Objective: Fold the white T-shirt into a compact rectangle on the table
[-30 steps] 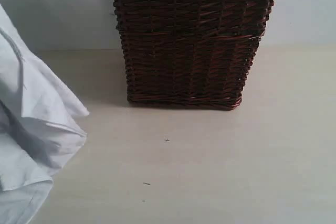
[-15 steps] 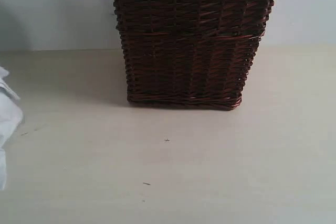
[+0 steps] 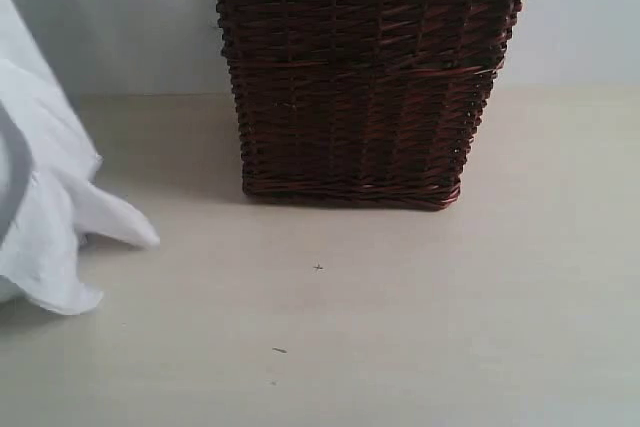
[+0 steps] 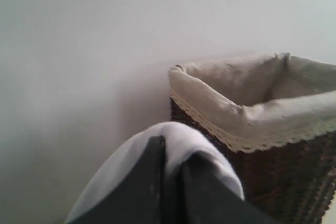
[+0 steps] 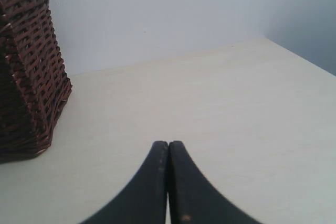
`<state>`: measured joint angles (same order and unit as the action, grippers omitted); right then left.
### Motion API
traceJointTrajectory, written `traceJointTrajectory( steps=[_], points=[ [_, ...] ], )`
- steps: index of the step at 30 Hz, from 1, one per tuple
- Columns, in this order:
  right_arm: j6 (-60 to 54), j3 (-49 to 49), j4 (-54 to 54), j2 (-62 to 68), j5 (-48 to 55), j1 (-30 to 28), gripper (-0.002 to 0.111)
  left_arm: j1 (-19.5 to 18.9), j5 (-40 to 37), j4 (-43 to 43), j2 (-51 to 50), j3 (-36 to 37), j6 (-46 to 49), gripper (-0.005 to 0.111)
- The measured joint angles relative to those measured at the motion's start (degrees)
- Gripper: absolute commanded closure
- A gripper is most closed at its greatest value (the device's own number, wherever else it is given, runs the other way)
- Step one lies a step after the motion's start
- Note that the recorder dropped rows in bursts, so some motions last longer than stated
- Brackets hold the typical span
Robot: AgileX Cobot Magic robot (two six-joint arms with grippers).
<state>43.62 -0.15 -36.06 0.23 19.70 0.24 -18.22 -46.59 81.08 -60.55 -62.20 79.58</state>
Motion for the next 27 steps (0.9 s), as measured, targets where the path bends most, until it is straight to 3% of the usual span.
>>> traceJointTrajectory(
  steps=[8,22,27],
  points=[
    [0.0,0.0,0.0,0.0,0.0,0.0,0.108,6.5,-1.1,-0.4,0.0,6.6,-1.0,0.107],
    [0.0,0.0,0.0,0.0,0.0,0.0,0.108,22.5,5.2,0.3,0.0,8.6,-1.5,0.107],
    [0.0,0.0,0.0,0.0,0.0,0.0,0.108,30.2,7.4,2.7,-0.5,8.6,-1.6,0.107]
  ],
)
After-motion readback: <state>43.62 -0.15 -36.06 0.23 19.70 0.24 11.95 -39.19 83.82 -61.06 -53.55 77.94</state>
